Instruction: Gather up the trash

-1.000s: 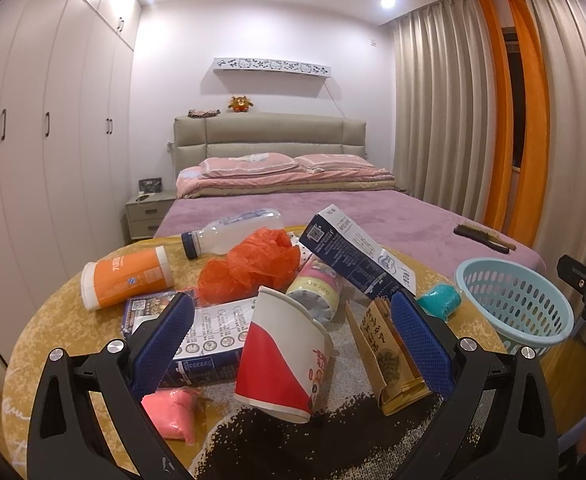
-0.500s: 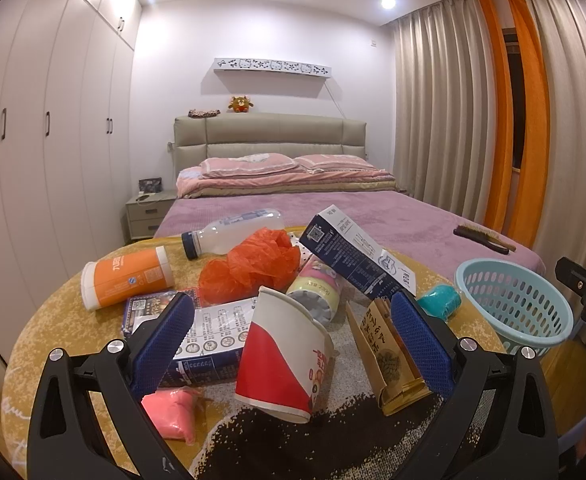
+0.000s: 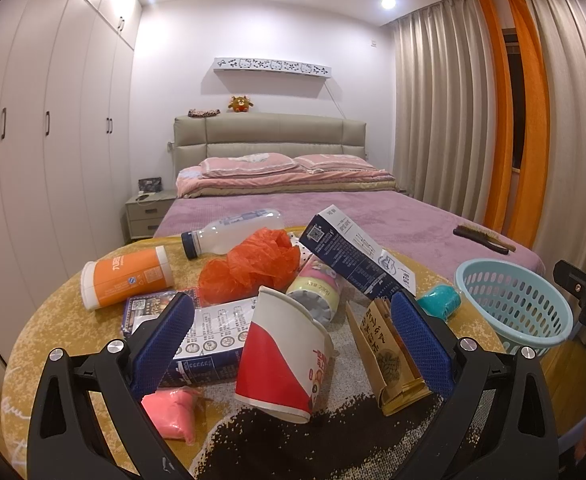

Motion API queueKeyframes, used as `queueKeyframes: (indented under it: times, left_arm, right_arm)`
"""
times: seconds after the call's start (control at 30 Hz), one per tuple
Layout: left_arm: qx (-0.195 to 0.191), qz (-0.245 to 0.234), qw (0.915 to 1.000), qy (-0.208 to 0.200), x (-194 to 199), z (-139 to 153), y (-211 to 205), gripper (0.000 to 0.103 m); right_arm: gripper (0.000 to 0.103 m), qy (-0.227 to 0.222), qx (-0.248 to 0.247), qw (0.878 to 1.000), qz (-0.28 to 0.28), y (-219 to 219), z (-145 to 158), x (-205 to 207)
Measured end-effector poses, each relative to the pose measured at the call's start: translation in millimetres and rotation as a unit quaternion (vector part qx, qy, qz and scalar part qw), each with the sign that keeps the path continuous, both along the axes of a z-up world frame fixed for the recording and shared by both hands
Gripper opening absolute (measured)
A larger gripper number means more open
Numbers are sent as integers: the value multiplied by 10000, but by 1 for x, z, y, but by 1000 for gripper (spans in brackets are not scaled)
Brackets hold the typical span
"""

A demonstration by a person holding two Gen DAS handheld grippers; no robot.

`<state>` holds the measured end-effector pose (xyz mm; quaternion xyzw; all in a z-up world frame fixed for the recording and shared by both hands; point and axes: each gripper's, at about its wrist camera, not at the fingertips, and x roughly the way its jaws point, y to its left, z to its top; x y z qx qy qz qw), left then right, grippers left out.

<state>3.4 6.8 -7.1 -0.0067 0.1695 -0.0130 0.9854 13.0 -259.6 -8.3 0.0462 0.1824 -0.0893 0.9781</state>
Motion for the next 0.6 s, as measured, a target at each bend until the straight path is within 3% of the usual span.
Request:
queueKeyframes:
  times: [0.37,0.6]
  left_arm:
    - [-8,15,10000,1,0,0,0,96]
    - [-312,-36,9995,31,-15,13,22,96]
  right_arm:
    - [91,45,-5,9999,137,6,-2,4]
    - [84,170,27,9988,464,16,0,8]
